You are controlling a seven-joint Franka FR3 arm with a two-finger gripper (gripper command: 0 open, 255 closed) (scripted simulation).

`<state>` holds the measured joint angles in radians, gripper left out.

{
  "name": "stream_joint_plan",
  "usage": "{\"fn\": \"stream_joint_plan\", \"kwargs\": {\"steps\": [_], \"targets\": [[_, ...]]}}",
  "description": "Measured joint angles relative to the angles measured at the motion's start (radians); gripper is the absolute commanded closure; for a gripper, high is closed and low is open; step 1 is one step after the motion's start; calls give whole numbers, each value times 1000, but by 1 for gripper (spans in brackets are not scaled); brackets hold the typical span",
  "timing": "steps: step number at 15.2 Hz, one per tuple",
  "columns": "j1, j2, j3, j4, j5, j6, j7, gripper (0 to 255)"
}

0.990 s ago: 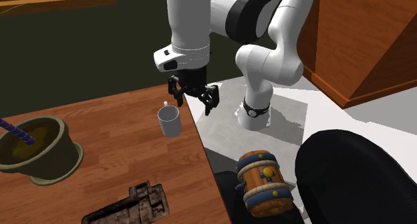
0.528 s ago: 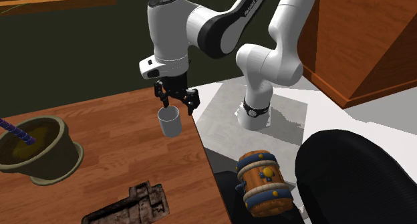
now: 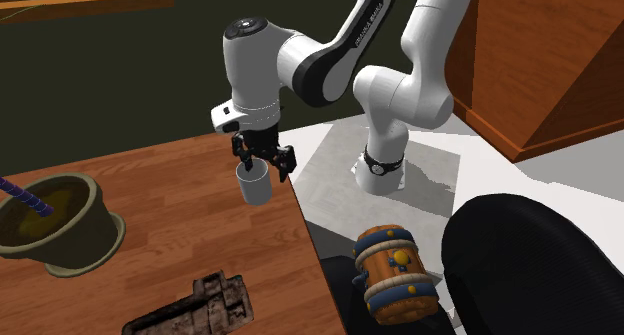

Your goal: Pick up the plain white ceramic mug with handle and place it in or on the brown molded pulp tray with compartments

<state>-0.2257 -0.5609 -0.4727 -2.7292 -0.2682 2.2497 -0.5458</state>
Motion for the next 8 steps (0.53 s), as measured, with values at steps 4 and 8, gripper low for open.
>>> {"fn": "stream_joint_plan", "kwargs": {"steps": [4,8], "targets": [[1,11,-6,-5,-1,16,-3,0],[1,12,-6,-5,-1,18,-3,255]]}}
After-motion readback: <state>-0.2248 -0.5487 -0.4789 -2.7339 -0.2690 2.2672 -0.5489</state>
